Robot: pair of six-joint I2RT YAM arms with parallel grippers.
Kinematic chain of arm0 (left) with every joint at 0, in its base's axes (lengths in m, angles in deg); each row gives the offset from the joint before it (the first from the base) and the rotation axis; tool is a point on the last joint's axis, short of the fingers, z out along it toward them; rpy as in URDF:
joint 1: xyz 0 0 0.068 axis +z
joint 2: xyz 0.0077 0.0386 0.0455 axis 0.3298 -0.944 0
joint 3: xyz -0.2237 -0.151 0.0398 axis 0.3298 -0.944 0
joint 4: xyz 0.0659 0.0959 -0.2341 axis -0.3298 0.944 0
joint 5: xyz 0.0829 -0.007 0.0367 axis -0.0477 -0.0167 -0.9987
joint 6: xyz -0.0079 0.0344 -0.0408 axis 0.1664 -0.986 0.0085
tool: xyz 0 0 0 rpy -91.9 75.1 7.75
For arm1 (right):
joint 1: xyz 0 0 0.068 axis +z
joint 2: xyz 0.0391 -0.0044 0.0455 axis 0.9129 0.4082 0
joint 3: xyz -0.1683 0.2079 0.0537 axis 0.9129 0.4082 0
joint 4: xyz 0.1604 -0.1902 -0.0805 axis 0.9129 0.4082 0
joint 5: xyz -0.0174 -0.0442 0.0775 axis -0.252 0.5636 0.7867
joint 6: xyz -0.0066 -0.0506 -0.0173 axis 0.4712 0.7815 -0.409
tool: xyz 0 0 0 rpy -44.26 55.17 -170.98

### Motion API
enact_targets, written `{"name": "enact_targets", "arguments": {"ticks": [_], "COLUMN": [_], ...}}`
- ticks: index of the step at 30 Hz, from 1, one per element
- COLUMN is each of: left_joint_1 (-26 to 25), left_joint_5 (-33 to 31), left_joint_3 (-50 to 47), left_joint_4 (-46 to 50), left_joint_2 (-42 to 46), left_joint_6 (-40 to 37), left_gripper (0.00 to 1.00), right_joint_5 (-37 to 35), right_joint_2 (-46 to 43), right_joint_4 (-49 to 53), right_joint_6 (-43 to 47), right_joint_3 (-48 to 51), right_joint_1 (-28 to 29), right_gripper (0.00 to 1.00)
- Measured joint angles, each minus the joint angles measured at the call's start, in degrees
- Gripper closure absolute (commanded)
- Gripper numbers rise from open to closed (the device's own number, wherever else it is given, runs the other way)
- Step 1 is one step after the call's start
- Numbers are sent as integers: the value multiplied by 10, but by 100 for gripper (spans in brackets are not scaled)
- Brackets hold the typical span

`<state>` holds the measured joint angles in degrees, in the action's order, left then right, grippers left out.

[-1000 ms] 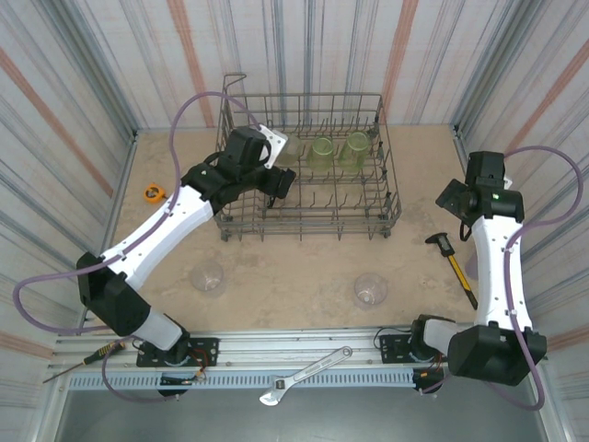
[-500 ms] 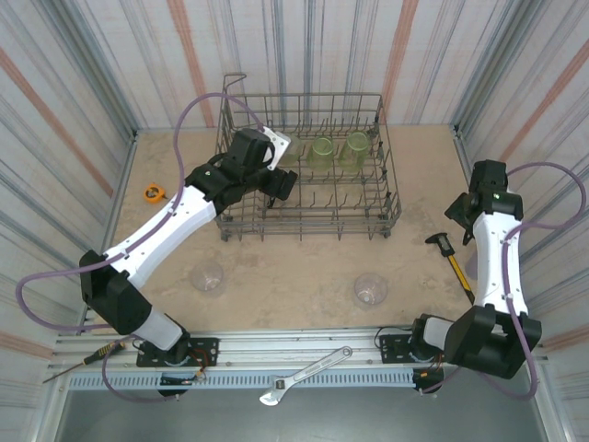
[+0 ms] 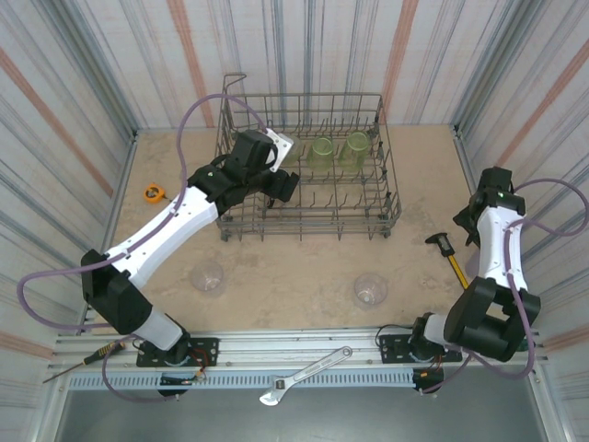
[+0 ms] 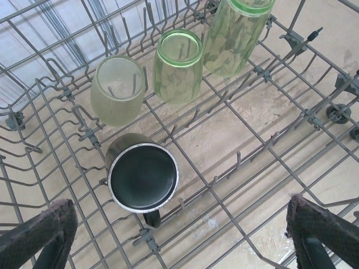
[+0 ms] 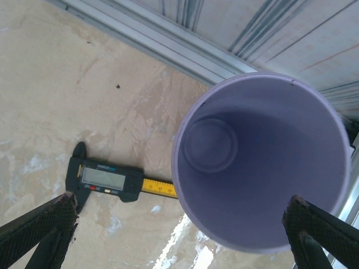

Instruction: Load the cups into the dish rack

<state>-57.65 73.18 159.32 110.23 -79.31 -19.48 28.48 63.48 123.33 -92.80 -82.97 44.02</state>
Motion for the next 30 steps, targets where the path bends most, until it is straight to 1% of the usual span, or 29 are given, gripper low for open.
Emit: {"name": "enact_targets", "arguments": {"ticks": [4,7,11,13,15,17,18,20,25,30], "left_joint_1": [0,0,0,0,0,0,0,0,0,0], "left_joint_5": [0,0,2,2,2,2,2,4,6,6], "left_joint_3": [0,0,0,0,0,0,0,0,0,0], "left_joint_4": [0,0,0,-1,0,0,0,0,0,0], "left_joint_2": [-2,-5,-8,-8,-8,-8,-8,-8,-9,-9], "left_joint_6": [0,0,0,0,0,0,0,0,0,0], "left_gripper": [1,1,1,1,1,1,1,1,1,1], "right_joint_5": [-1,-2,-2,5,12,20,25,34,40,44], "right_joint_2": [22,30,30,30,31,32,32,32,32,27], "right_joint_4": [-16,-27,-45,-54,-60,-66,-69,-78,-85,-87], "right_joint_6": [-6,-6,-10,-14,-19,-19,-19,-19,-20,-20], "right_joint_3": [7,11,22,28,32,34,34,34,35,38], "right_joint_1": [-5,-10,-23,-34,-45,-54,-57,-61,-63,-66], "right_gripper": [1,9,30,42,57,75,82,92,99,100]}}
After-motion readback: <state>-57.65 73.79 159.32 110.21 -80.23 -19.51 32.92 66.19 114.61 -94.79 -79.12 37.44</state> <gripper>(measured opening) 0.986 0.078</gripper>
